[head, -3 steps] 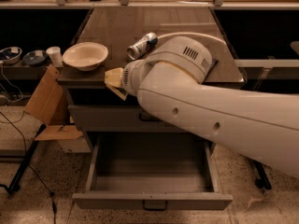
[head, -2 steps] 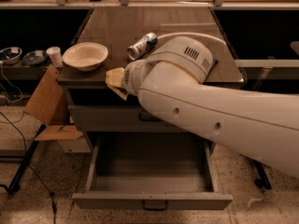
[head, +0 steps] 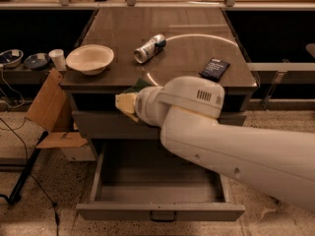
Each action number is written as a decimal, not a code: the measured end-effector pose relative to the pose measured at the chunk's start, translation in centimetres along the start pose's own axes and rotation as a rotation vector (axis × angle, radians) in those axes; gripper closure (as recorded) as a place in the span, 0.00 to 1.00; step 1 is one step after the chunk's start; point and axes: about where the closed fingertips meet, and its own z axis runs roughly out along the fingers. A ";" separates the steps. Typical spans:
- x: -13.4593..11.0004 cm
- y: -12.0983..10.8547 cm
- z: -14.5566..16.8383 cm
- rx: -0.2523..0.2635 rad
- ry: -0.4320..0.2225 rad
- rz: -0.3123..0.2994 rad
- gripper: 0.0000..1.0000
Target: Close middle drawer
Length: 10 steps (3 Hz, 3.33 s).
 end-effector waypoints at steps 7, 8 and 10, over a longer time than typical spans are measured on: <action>27.6 3.9 16.7 -0.100 0.122 -0.436 1.00; 29.0 2.4 19.4 -0.056 0.168 -0.366 1.00; 30.7 -1.5 22.8 0.007 0.265 -0.230 1.00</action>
Offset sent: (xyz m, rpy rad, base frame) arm -0.0481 0.0380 -0.1975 0.0627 -0.0075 0.1334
